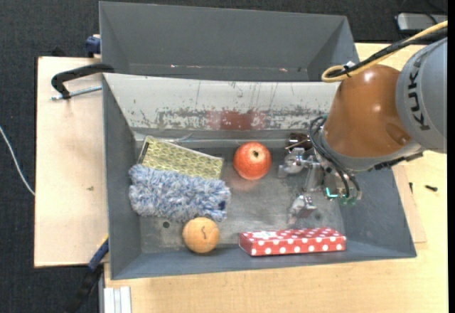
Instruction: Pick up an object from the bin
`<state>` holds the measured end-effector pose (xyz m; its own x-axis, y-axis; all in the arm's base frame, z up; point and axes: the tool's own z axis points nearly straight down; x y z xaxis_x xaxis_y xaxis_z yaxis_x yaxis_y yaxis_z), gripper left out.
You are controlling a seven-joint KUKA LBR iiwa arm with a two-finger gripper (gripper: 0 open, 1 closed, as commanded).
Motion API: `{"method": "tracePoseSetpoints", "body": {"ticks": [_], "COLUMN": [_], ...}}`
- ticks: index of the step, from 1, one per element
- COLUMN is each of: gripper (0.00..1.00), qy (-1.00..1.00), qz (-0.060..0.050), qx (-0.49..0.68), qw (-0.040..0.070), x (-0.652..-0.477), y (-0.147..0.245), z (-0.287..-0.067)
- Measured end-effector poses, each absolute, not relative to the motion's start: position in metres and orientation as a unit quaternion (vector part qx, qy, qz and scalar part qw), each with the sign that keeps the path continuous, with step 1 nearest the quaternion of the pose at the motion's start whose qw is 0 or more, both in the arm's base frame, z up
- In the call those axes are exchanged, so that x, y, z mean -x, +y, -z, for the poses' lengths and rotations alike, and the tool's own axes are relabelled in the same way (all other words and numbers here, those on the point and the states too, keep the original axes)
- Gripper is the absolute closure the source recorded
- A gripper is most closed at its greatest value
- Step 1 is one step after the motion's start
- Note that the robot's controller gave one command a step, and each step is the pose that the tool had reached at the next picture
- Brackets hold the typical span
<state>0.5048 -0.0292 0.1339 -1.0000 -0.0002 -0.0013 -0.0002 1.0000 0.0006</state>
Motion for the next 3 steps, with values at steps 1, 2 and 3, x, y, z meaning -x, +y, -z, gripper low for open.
{"method": "tracePoseSetpoints", "body": {"ticks": [1,2,3], "gripper": [0.00,0.00,0.00], "qy": [1.000,0.999,0.991], "qz": [0.000,0.000,0.002], "qx": [0.000,0.045,0.131], "qw": [0.001,0.004,0.016], "x": [-0.505,-0.503,-0.502], "y": [-0.029,-0.033,-0.038], "z": [-0.134,-0.113,-0.083]}}
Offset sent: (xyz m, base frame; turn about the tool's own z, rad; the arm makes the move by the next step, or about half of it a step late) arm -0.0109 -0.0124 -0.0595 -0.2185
